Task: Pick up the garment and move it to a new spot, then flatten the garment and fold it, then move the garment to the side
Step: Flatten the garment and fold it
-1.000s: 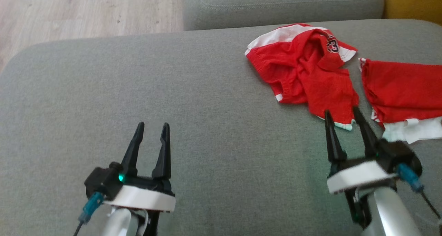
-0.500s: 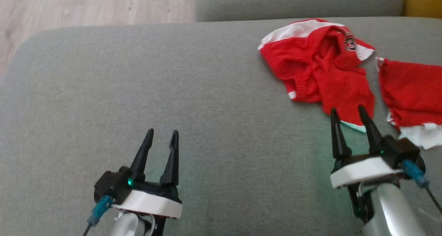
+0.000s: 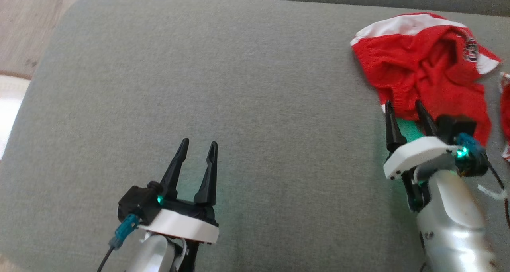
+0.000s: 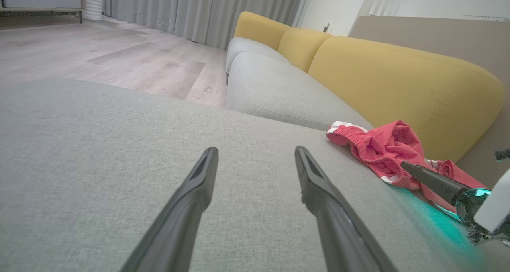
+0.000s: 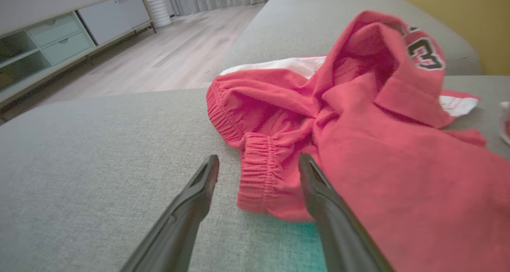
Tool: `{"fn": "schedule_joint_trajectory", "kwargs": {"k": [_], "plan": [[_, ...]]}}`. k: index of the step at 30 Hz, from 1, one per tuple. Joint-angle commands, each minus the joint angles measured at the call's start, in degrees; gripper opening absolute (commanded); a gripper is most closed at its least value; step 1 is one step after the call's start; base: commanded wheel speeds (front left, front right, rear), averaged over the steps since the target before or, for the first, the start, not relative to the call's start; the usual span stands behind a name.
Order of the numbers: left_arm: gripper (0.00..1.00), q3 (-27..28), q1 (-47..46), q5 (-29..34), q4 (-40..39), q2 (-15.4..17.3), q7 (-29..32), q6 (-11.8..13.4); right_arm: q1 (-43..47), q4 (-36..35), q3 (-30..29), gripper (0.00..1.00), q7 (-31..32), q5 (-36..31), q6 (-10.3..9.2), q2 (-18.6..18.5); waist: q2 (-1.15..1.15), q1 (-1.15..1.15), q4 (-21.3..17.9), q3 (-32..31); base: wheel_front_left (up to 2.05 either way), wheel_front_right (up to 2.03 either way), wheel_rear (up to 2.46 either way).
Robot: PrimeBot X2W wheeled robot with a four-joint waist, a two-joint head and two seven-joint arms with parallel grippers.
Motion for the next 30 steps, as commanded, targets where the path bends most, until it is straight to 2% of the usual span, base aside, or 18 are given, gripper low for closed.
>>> {"fn": "schedule_joint_trajectory", "kwargs": {"k": [1,7,8,9,14,18,24,30], "plan": [[1.0,1.4,-2.1,-0.2,-1.6,0.1,-0.5,0.1,-2.5,-0.6,0.9,1.0,0.0,-1.1,-0.05,0.3,0.0,-0.01,1.1,0.9,0.0,0.0,0.0],[1.0,0.7,-2.3,-0.6,-1.2,0.1,-0.5,0.1,-7.7,7.8,-1.6,1.0,-0.7,-5.5,-0.05,0.0,0.0,-0.01,2.3,1.4,0.0,0.0,0.0],[1.0,0.6,-2.3,-0.6,-1.2,0.1,-0.5,0.1,-8.4,8.9,-1.8,0.6,-0.9,-6.0,-0.05,0.0,0.0,-0.01,2.4,1.4,0.0,0.0,0.0],[1.0,0.6,-2.3,-0.7,-1.1,0.1,-0.5,0.1,-9.1,9.9,-2.0,0.0,-1.2,-6.5,-0.05,0.0,0.0,-0.01,2.4,1.5,0.0,0.0,0.0],[1.0,0.7,-2.2,-0.8,-0.8,0.1,-0.5,0.1,-11.6,13.3,-0.8,0.0,-3.2,-7.3,-0.05,0.1,0.0,-0.01,1.7,1.0,0.0,0.0,0.0],[1.0,0.7,-1.6,-0.7,-0.2,0.1,-0.5,0.1,-11.7,13.2,5.7,0.0,-4.2,-3.2,-0.05,0.3,0.0,-0.01,0.2,-0.7,0.0,0.0,0.0],[1.0,1.3,-1.0,-0.2,0.1,0.1,-0.5,0.1,-7.9,5.0,16.7,0.0,-4.3,5.6,-0.05,0.3,0.0,-0.01,-1.7,-3.4,0.0,0.0,0.0],[1.0,1.7,-0.2,0.0,0.4,0.1,-0.5,0.1,-4.9,-0.6,22.2,0.0,-4.3,8.6,-0.05,0.3,0.0,-0.01,-3.0,-5.1,0.0,0.0,0.0]]}}
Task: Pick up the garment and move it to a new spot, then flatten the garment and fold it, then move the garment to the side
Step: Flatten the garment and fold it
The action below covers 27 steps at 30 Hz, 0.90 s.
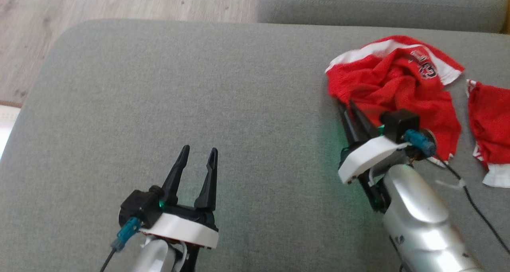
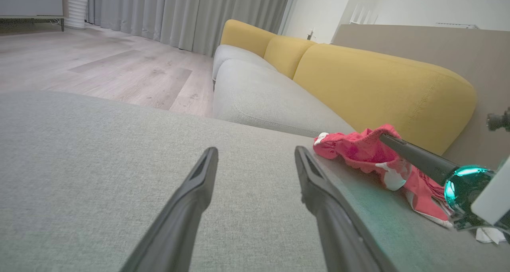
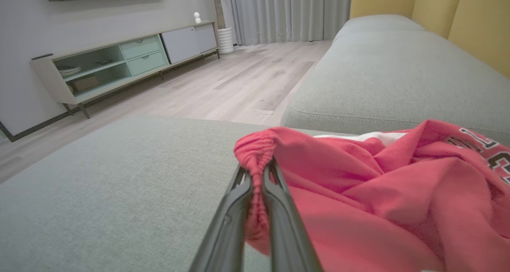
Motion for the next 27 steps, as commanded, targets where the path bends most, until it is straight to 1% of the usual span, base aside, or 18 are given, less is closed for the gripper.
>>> {"fn": "schedule_joint_trajectory", "kwargs": {"k": [1,7,10,15,22,27], "plan": [[1.0,1.8,-0.5,0.4,-1.5,0.1,-0.5,0.1,-0.7,-2.6,1.8,0.0,-0.8,0.5,-0.05,0.7,0.0,0.01,-0.5,-0.8,0.0,0.0,0.0],[1.0,2.3,0.5,0.1,-1.5,0.1,-0.5,0.1,2.3,-6.8,6.0,0.0,-0.8,2.6,-0.05,0.7,0.0,0.01,-0.5,-2.9,0.0,0.0,0.0],[1.0,2.7,1.1,-0.1,-1.6,0.1,-0.5,0.1,3.5,-8.4,8.9,0.0,-0.5,3.4,-0.05,0.7,0.0,0.01,-0.1,-3.8,0.0,0.0,0.0],[1.0,2.8,1.8,-0.6,-2.1,0.1,-0.5,0.1,4.5,-11.1,11.8,0.0,2.4,4.1,-0.05,0.7,0.0,0.01,1.2,-4.0,0.0,0.0,0.0],[1.0,1.8,1.1,-1.2,-2.5,0.1,-0.5,0.1,0.6,-13.6,13.6,0.0,6.4,3.2,-0.05,0.7,0.0,0.01,3.9,-0.9,0.0,0.0,0.0],[1.0,0.7,-0.3,-1.9,-2.6,0.1,-0.5,0.1,-5.1,-10.5,13.5,0.0,9.5,3.2,-0.05,0.0,0.0,0.01,6.4,1.9,0.0,0.0,0.0]]}}
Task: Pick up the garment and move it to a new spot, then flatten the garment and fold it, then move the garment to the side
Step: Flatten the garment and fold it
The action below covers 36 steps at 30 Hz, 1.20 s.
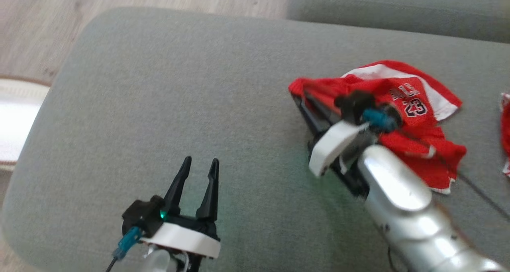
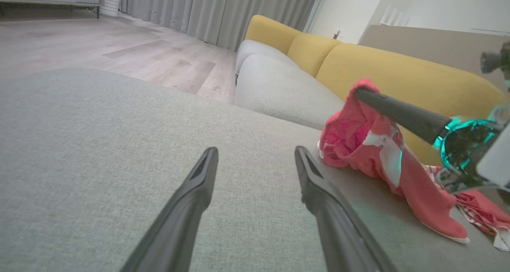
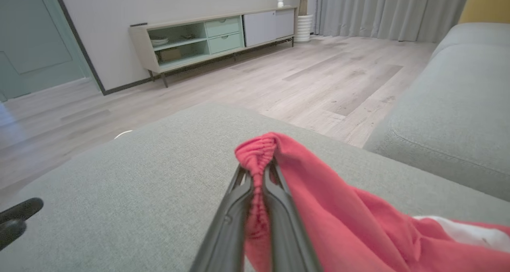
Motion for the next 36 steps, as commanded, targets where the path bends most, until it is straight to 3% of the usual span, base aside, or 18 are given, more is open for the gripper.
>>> {"fn": "schedule_joint_trajectory", "kwargs": {"k": [1,12,13,14,23,36], "plan": [[1.0,1.0,-3.3,-0.3,-2.0,0.1,-0.5,0.1,-3.1,-0.5,0.9,0.0,0.6,0.2,-0.05,0.2,0.0,0.0,1.8,1.9,0.0,0.0,0.0],[1.0,-1.2,-6.1,-1.8,-1.6,0.1,-0.5,0.1,-15.2,17.0,2.9,0.0,4.5,1.2,-0.05,-5.8,0.0,0.0,5.7,6.5,0.0,0.0,0.0],[1.0,-1.3,-6.3,-1.9,-1.6,0.1,-0.5,0.1,-15.9,18.7,2.9,0.31,4.4,1.2,-0.05,-6.0,0.0,0.0,5.8,6.7,0.0,0.0,0.0],[1.0,-1.4,-6.5,-1.9,-1.6,0.1,-0.5,0.1,-16.5,20.3,3.1,1.0,4.5,1.0,-0.05,-6.2,0.0,0.0,5.9,6.9,0.0,0.0,0.0],[1.0,-1.6,-7.7,-2.0,-1.0,0.1,-0.5,0.1,-18.7,29.1,8.6,1.0,6.4,0.5,-0.05,-5.0,0.0,0.0,4.5,7.0,0.0,0.0,0.0],[1.0,2.4,-6.1,0.5,-0.3,0.1,-0.5,0.1,-19.1,26.1,13.9,1.0,0.1,8.8,-0.05,-5.2,0.0,0.0,-3.6,1.4,0.0,0.0,0.0]]}}
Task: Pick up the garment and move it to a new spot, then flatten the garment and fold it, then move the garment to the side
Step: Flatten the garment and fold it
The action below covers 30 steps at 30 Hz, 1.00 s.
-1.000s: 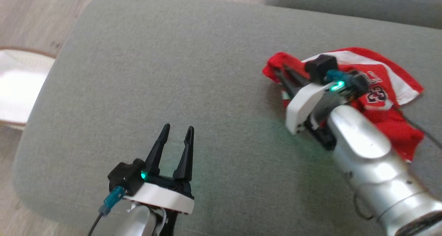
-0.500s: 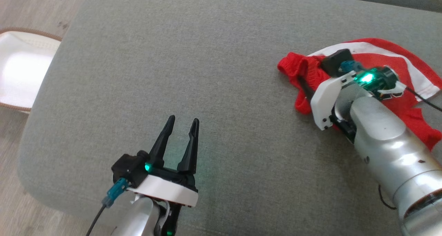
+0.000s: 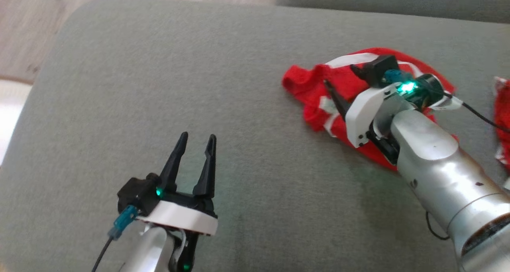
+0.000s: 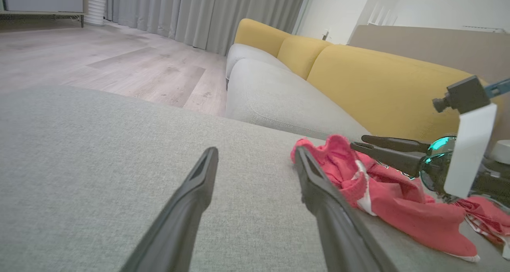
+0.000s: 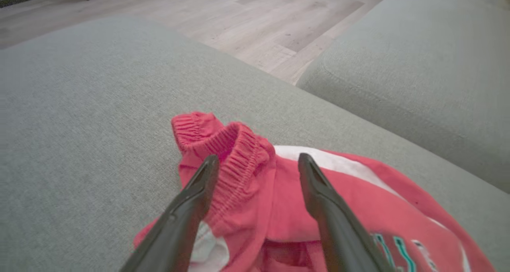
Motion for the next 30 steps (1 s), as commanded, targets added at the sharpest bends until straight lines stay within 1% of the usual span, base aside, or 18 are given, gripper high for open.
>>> {"fn": "schedule_joint_trajectory", "kwargs": {"k": [1,4,7,10,12,13,16,18,21,22,26,30], "plan": [[1.0,2.6,-0.1,0.7,-1.3,0.2,-0.5,0.1,-0.6,-2.4,1.5,1.0,-0.4,1.2,-0.05,0.3,0.0,0.0,-2.8,-2.3,0.0,0.0,0.0],[1.0,3.6,0.5,1.4,-1.1,0.2,-0.5,0.1,0.3,-4.8,3.9,1.0,-0.6,3.2,-0.05,-0.7,0.0,0.0,-4.8,-4.2,0.0,0.0,0.0],[1.0,4.5,1.3,1.5,-1.1,0.2,-0.5,0.1,1.5,-7.1,4.9,1.0,-1.5,5.5,-0.05,-1.9,0.0,0.0,-6.4,-6.0,0.0,0.0,0.0],[1.0,5.4,2.3,1.5,-1.5,0.2,-0.5,0.1,2.9,-8.9,4.4,1.0,-3.3,7.4,-0.05,-3.1,0.0,0.0,-8.1,-7.6,0.0,0.0,0.0],[1.0,5.8,3.1,1.6,-2.0,0.2,-0.5,0.1,4.2,-9.5,2.2,1.0,-5.7,8.5,-0.05,-3.9,0.0,0.0,-9.2,-8.4,0.0,0.0,0.0],[1.0,6.6,3.9,1.4,-2.8,0.2,-0.5,0.1,6.2,-10.5,0.3,1.0,-8.1,8.7,-0.05,-4.4,0.0,0.0,-10.3,-9.0,0.0,0.0,0.0],[1.0,7.6,4.8,1.5,-3.9,0.2,-0.5,0.1,10.1,-12.2,-4.2,1.0,-10.3,7.7,-0.05,-5.0,0.0,0.0,-12.0,-9.2,0.0,0.0,0.0],[1.0,8.0,5.3,1.7,-4.6,0.2,-0.5,0.1,13.5,-14.0,-8.9,1.0,-10.8,6.7,-0.05,-4.8,0.0,0.0,-13.2,-9.3,0.0,0.0,0.0],[1.0,8.6,5.9,2.1,-5.5,0.2,-0.5,0.1,20.2,-20.9,-18.0,1.0,-10.9,2.2,-0.05,-4.1,0.0,0.0,-14.9,-9.1,0.0,0.0,0.0],[1.0,8.6,5.9,2.1,-5.5,0.2,-0.5,0.1,20.2,-20.9,-18.0,1.0,-10.9,2.2,-0.05,-4.1,0.0,0.0,-14.9,-9.1,0.0,0.0,0.0],[1.0,8.6,6.2,2.2,-6.4,0.2,-0.5,0.1,32.1,-30.1,-29.9,1.0,-10.9,-4.3,-0.05,-0.2,0.0,0.0,-16.4,-8.9,0.0,0.0,0.0],[1.0,7.6,6.1,2.1,-7.9,0.2,-0.5,0.1,40.6,-36.2,-37.2,1.0,-10.9,-10.4,-0.05,3.8,0.0,0.0,-17.4,-8.7,0.0,0.0,0.0]]}}
